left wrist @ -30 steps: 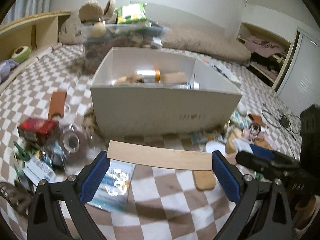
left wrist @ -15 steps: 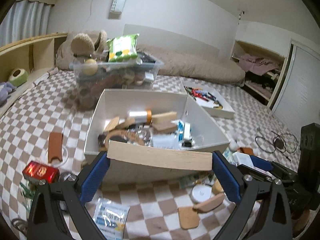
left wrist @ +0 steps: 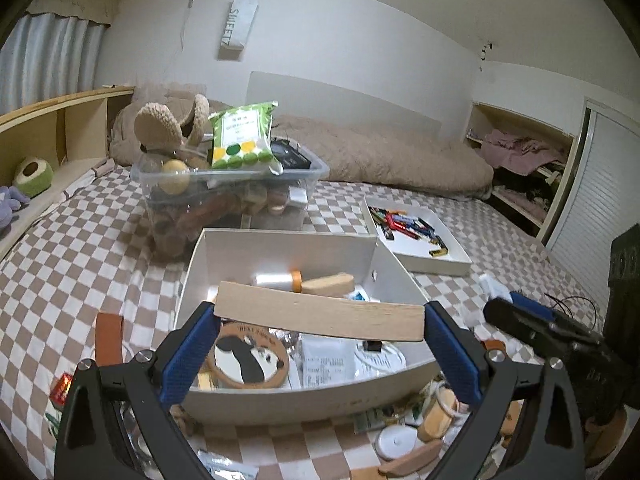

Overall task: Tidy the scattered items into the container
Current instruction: 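Lift the white case and wooden strip and carry both over the shoes box, then open right tool to drop the white case while left tool releases the strip into the box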

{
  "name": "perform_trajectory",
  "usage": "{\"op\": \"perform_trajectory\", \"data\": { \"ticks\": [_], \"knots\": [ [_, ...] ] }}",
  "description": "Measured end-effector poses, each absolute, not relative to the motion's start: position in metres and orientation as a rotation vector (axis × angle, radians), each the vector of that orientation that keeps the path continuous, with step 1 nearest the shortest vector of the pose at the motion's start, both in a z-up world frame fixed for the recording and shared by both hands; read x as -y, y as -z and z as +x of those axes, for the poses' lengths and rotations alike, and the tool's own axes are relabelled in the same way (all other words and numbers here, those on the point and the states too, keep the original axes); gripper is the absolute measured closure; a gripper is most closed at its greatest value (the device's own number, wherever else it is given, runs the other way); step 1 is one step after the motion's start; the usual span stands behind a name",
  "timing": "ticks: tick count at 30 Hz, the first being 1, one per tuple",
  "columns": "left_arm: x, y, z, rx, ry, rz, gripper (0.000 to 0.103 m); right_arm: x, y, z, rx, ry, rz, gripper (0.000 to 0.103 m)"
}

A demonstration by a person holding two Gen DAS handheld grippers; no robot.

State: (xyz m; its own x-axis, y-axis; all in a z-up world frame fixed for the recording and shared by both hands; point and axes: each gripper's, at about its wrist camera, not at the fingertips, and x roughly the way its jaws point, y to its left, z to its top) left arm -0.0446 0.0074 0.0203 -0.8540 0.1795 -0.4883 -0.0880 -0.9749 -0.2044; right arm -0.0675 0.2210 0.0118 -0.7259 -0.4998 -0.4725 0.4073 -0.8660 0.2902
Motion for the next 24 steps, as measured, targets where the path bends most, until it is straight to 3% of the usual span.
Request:
{"op": "perform_trajectory", "data": {
  "ticks": [14, 24],
  "knots": [
    [0.008, -0.039, -0.084, 0.281, -2.914, -0.71, 0.002, -0.203, -0.04, -0.114, 0.233, 2.542, 0.695, 0.013],
    [0.014, -0.021, -0.108, 0.299, -2.911, -0.795, 0.002, -0.197, 0.0, -0.139, 0.229, 2.504, 0.832, 0.013]
  ]
}}
